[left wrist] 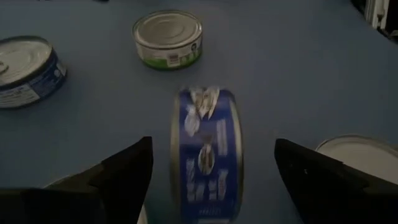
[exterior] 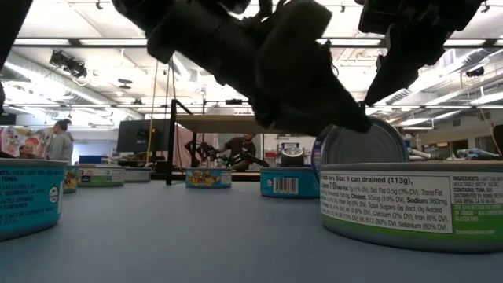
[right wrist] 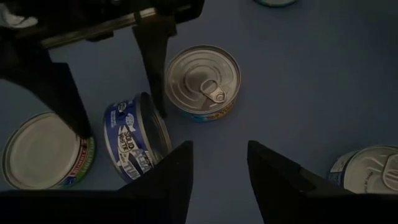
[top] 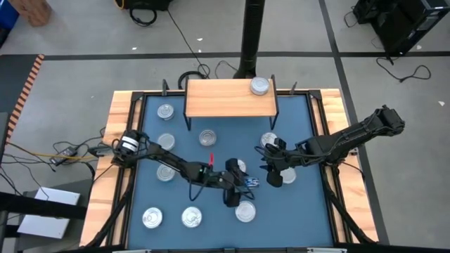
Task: Stack canned seafood by type on shelf
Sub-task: Put the blue tuna can on the shelf, then adjust the shelf
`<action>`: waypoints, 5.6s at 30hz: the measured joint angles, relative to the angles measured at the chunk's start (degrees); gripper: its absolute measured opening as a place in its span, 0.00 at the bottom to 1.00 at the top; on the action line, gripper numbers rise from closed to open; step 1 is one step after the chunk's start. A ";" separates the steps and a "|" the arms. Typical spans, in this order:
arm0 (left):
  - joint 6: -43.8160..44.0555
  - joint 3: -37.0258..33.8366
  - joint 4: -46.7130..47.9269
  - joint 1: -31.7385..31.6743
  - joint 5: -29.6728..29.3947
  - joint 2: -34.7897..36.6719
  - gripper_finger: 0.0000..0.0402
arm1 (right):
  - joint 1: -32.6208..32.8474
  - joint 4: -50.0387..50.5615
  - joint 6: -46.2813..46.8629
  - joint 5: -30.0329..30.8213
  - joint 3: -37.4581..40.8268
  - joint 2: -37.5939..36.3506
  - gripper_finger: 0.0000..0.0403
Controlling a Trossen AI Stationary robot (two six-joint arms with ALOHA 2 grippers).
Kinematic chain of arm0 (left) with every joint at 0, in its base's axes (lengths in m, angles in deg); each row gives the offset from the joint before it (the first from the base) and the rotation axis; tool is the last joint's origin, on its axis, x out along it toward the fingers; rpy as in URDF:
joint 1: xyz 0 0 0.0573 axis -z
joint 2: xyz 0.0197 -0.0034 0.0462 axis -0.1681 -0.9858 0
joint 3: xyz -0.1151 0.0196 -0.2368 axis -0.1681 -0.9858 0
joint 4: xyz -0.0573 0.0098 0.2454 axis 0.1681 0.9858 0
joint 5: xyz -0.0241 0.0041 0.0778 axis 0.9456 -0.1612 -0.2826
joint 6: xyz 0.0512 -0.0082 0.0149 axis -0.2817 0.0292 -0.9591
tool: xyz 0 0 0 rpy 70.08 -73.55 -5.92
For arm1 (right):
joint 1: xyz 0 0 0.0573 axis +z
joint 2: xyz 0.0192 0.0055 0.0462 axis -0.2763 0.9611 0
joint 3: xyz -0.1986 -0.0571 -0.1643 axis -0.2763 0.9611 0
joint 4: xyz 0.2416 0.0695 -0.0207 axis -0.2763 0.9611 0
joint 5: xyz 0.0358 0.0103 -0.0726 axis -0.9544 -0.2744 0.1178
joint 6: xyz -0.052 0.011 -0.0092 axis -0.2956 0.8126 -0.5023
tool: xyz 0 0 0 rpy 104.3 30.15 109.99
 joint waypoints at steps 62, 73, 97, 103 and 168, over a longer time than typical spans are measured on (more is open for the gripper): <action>-48.64 1.23 29.50 -32.77 -33.83 24.69 0.36 | 3.21 -0.37 -1.03 5.77 0.00 0.00 0.39; -47.81 1.23 34.72 -39.52 -31.82 24.32 0.36 | 3.21 -0.37 -1.07 5.84 0.00 0.00 0.39; -46.74 1.48 37.52 -40.35 -30.53 20.77 0.52 | 3.21 -1.26 -1.40 5.81 -0.02 -0.02 0.39; -46.34 1.42 37.68 -40.18 -31.36 20.72 0.53 | 3.13 -1.51 -1.92 5.72 -0.02 -0.02 0.39; -33.27 -10.63 32.29 -28.29 9.72 39.68 0.00 | 1.84 -6.29 -8.88 5.60 0.00 -0.02 0.14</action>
